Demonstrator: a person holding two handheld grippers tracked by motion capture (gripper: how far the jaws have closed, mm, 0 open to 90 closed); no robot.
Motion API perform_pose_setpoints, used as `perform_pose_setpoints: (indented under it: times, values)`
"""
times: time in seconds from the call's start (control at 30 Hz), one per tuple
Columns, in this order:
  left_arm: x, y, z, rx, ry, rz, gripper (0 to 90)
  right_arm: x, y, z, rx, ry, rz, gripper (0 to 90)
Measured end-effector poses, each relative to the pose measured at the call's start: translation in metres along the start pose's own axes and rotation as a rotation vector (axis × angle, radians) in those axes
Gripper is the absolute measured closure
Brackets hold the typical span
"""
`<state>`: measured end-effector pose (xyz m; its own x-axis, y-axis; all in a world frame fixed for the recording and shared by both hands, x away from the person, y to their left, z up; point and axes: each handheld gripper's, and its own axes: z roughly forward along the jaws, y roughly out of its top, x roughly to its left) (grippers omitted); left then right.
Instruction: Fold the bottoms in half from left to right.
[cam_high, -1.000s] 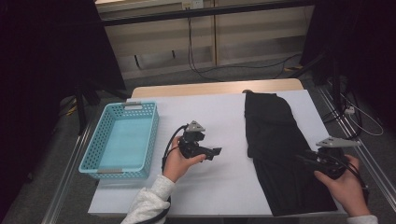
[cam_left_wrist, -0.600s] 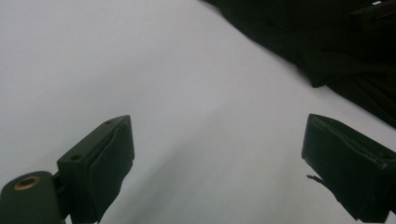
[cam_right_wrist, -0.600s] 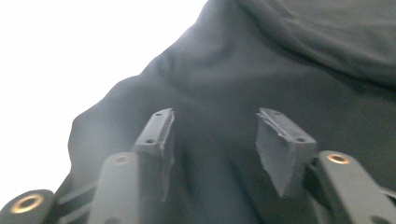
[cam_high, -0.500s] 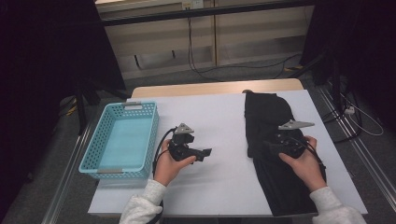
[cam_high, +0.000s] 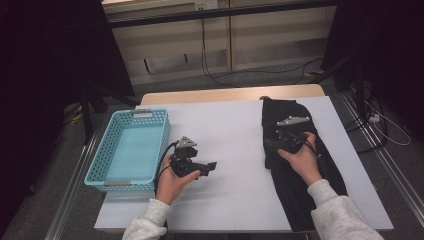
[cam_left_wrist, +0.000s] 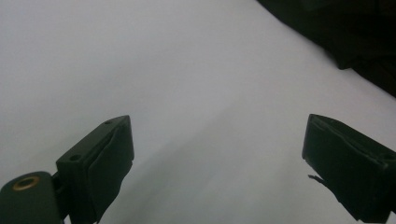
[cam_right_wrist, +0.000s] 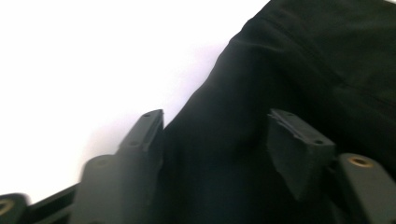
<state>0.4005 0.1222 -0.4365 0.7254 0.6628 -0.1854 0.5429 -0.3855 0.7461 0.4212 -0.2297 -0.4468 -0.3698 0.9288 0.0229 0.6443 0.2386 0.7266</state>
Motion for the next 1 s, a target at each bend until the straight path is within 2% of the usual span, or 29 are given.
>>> perform_pose_setpoints:
  times: [0.07,0.17,0.23,0.27,0.33,0.4,0.43,0.5,0.53,0.6,0.63,0.73,0.77,0.8,0.83,0.87,1.0]
  values:
    - [0.0,-0.001,0.0,0.001,0.006,-0.012,9.1,-0.001,0.005,0.006,0.005,-0.015,-0.006,34.9]
    - [0.001,-0.002,0.001,0.011,0.005,-0.008,9.1,-0.002,0.013,0.015,-0.012,-0.014,0.003,34.2]
    - [0.001,-0.001,0.001,0.01,0.004,-0.009,9.1,-0.001,0.015,0.02,-0.005,-0.022,-0.002,33.7]
    - [0.002,-0.001,0.001,0.009,0.003,-0.01,9.1,0.0,0.015,0.031,0.015,-0.031,-0.004,33.6]
    - [0.002,-0.001,0.001,0.002,0.008,-0.011,9.1,0.001,0.013,0.038,0.02,-0.048,-0.024,32.7]
    - [0.003,-0.001,0.0,0.003,0.008,-0.008,9.1,0.0,0.013,0.038,0.013,-0.048,-0.017,40.1]
    - [0.002,-0.001,0.0,-0.008,0.012,-0.02,9.2,0.0,0.013,0.037,0.01,-0.054,-0.015,43.7]
    - [0.003,-0.001,-0.001,-0.006,0.015,-0.015,9.1,-0.002,0.012,0.037,0.0,-0.056,-0.005,46.0]
    - [0.003,-0.001,-0.001,-0.008,0.016,-0.014,9.2,-0.003,0.011,0.036,-0.001,-0.068,0.001,56.2]
    - [0.003,-0.001,-0.001,-0.004,0.018,-0.011,9.2,-0.005,0.011,0.036,-0.003,-0.073,-0.005,62.0]
    - [0.003,-0.001,-0.001,-0.004,0.018,-0.011,9.2,-0.005,0.011,0.036,-0.003,-0.073,-0.005,62.0]
    - [0.003,-0.001,-0.001,-0.015,0.017,-0.019,9.2,-0.006,0.012,0.037,-0.006,-0.073,-0.003,73.6]
    - [0.003,-0.001,-0.001,-0.015,0.017,-0.019,9.2,-0.006,0.012,0.037,-0.006,-0.073,-0.003,73.6]
    - [0.003,-0.001,-0.001,-0.014,0.021,-0.019,9.2,-0.008,0.012,0.037,-0.009,-0.071,-0.003,79.5]
    - [0.003,-0.001,-0.001,-0.014,0.021,-0.019,9.3,-0.008,0.012,0.037,-0.009,-0.071,-0.003,79.5]
    - [0.003,-0.001,-0.001,-0.013,0.022,-0.021,9.3,-0.012,0.011,0.037,-0.016,-0.061,0.006,83.6]
    - [0.003,-0.001,-0.001,-0.012,0.023,-0.016,9.3,-0.014,0.011,0.036,-0.022,-0.048,0.02,85.5]
